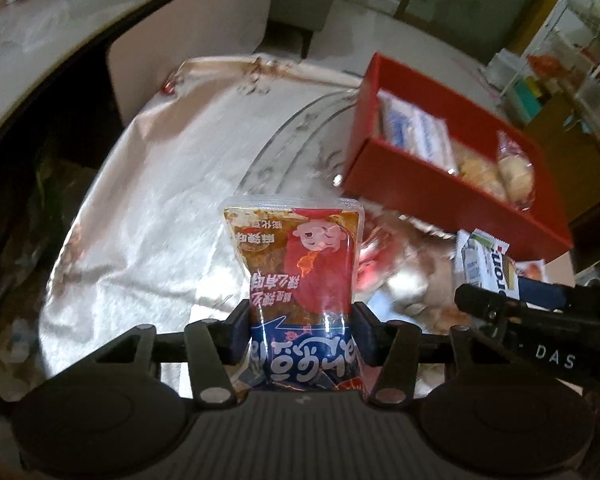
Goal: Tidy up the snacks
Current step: 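Carry the Kaprons pack and red-blue bag over the red box with both grippers, then lower both snacks into the red box and open both grippers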
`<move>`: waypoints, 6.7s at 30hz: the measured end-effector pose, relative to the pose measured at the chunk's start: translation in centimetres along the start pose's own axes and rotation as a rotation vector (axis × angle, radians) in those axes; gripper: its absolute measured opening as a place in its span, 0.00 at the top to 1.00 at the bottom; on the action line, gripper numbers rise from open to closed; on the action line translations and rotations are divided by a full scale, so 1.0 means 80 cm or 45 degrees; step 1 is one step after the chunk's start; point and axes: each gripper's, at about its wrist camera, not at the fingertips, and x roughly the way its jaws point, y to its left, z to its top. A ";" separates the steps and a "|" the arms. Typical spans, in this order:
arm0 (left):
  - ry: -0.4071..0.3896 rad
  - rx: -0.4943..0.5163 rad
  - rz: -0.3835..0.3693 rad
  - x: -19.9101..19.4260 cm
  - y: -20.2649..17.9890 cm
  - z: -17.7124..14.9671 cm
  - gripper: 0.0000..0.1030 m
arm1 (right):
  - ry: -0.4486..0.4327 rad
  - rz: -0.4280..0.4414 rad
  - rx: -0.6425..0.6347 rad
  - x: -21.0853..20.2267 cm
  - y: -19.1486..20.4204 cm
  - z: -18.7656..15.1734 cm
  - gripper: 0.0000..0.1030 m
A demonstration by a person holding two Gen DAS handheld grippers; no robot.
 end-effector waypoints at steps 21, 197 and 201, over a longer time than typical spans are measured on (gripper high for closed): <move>-0.159 0.105 -0.009 -0.015 -0.049 0.022 0.56 | -0.160 0.014 0.050 -0.047 -0.034 0.008 0.34; -0.349 0.416 0.099 0.105 -0.186 0.169 0.40 | -0.157 -0.153 0.187 0.046 -0.156 0.135 0.25; -0.355 0.412 0.084 0.097 -0.185 0.168 0.40 | -0.177 -0.105 0.236 0.036 -0.164 0.137 0.25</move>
